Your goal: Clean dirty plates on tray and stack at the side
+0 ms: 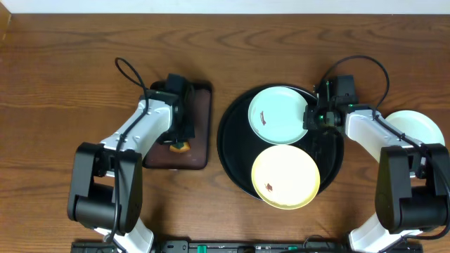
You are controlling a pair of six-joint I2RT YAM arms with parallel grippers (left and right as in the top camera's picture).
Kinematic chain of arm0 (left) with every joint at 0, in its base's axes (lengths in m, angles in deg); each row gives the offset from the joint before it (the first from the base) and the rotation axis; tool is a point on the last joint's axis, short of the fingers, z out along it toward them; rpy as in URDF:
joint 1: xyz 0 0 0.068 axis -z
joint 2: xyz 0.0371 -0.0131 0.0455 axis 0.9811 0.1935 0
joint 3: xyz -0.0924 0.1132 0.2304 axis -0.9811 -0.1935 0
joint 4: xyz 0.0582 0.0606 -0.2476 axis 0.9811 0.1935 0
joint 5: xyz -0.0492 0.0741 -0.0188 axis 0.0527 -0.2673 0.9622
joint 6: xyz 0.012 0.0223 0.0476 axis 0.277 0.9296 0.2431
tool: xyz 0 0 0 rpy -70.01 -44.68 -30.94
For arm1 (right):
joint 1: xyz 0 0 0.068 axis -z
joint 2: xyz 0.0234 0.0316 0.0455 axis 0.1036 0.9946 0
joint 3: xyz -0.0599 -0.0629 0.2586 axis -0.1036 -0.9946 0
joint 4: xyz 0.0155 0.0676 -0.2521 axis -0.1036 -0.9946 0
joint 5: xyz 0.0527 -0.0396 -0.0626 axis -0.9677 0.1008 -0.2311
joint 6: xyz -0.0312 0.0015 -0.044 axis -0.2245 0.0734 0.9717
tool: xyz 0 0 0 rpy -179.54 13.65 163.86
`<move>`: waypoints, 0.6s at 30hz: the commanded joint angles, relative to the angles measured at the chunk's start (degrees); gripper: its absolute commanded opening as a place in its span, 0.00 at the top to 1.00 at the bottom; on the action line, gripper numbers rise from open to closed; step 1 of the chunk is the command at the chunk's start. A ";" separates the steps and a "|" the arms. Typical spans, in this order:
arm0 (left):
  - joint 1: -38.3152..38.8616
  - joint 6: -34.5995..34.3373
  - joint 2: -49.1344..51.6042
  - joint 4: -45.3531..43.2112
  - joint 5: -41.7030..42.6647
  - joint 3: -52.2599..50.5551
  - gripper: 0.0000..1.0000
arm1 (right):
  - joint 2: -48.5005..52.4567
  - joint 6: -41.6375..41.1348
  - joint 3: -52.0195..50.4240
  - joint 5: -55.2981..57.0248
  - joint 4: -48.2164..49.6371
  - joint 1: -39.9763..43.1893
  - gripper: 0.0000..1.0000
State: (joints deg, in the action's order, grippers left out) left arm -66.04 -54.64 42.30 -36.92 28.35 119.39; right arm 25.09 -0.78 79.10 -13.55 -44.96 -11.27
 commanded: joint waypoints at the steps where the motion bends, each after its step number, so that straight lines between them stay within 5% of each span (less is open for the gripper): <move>1: -0.09 -0.35 -3.08 3.28 3.26 8.04 0.93 | 1.84 0.48 -1.07 0.98 -1.46 -0.02 0.99; 7: 4.17 -2.73 -5.77 -1.46 13.53 12.37 0.92 | 1.84 0.48 -1.07 0.98 -1.46 -0.02 0.99; 18: 21.70 -18.27 5.64 -22.80 14.16 12.37 0.93 | 1.84 0.48 -1.07 0.98 -1.53 -0.02 0.99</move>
State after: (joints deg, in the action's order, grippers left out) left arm -46.48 -65.96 43.19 -56.94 41.99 130.97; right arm 25.09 -0.78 79.17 -13.55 -45.05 -11.27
